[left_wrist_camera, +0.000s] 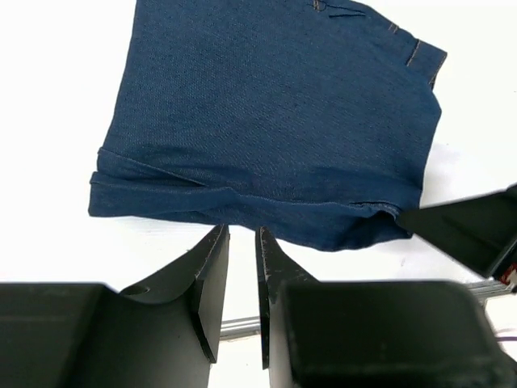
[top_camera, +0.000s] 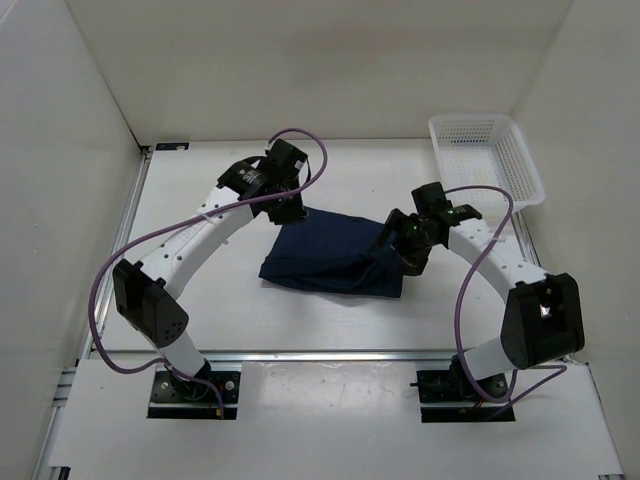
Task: Fold and stack the trousers
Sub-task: Fold the trousers
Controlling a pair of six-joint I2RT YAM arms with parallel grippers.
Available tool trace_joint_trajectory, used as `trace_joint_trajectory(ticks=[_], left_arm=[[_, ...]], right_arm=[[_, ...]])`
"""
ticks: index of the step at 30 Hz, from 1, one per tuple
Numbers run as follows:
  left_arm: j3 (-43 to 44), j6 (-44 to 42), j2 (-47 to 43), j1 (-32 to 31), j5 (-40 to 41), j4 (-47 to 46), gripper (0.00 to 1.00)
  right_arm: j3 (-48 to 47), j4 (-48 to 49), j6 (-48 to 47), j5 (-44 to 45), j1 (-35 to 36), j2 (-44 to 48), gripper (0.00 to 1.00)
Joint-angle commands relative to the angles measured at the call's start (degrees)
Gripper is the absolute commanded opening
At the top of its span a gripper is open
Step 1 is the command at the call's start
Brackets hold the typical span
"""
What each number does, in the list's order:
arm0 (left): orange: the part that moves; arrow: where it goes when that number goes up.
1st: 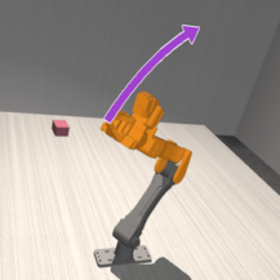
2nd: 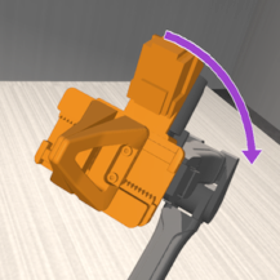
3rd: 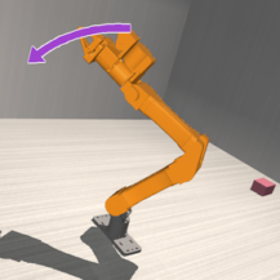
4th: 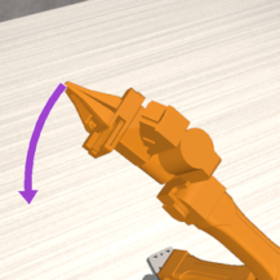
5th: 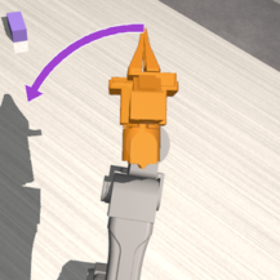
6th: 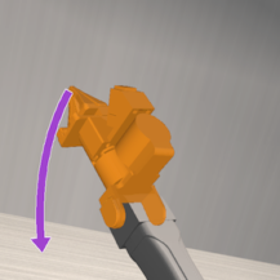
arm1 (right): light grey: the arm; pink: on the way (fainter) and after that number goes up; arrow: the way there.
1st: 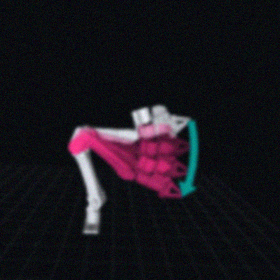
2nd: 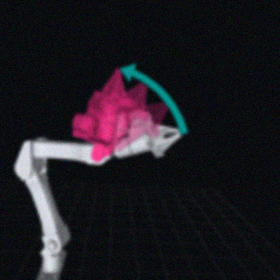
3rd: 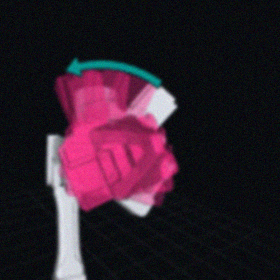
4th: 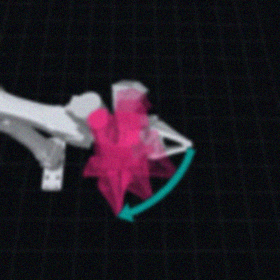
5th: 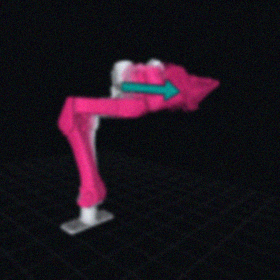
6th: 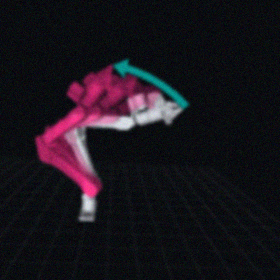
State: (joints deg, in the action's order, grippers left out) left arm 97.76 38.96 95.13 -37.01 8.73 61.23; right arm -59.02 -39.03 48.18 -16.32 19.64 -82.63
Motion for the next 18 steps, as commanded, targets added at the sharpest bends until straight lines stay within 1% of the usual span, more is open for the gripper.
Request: trace_joint_trajectory(ticks=[1, 3, 4, 6, 8, 12, 15, 18], left_arm=[[0.8, -0.2, -2.9, 0.1, 1.4, -0.6, 0.32], [0.2, -0.2, -2.4, 0.1, 1.4, -0.6, 0.32], [0.2, -0.2, -2.4, 0.1, 1.4, -0.6, 0.32], [-0.5, 0.3, -2.4, 0.1, 0.8, -0.6, 0.32], [-0.5, 0.3, -2.9, 0.1, 0.8, -0.6, 0.32], [-1.7, 0.3, -2.9, 0.1, 1.4, -1.1, 0.32], [-1.7, 0.3, -2.4, 0.1, 1.4, -1.1, 0.32], [-1.7, 0.3, -1.9, 0.1, 1.4, -1.1, 0.32]], right_arm=[[-5.0, 1.6, 4.1, 1.5, 0.4, -2.1, 0.91], [-5.5, 1.6, 5.9, 2.2, 0.4, -3.2, 0.91], [-5.5, 1.6, 6.7, 1.1, 0.4, -3.8, 0.91], [-4.4, 1.6, 8.6, 1.1, 0.4, -3.2, 0.91], [-3.8, 2.3, 8.6, 1.6, -0.1, -2.0, 0.91], [-4.3, 2.3, 9.1, 0.8, -0.1, -2.7, 0.91], [-3.8, 2.3, 9.1, 0.2, 1.2, -5.0, 0.86], [-1.4, 2.3, 9.1, 0.8, 2.6, -4.5, 0.78]])
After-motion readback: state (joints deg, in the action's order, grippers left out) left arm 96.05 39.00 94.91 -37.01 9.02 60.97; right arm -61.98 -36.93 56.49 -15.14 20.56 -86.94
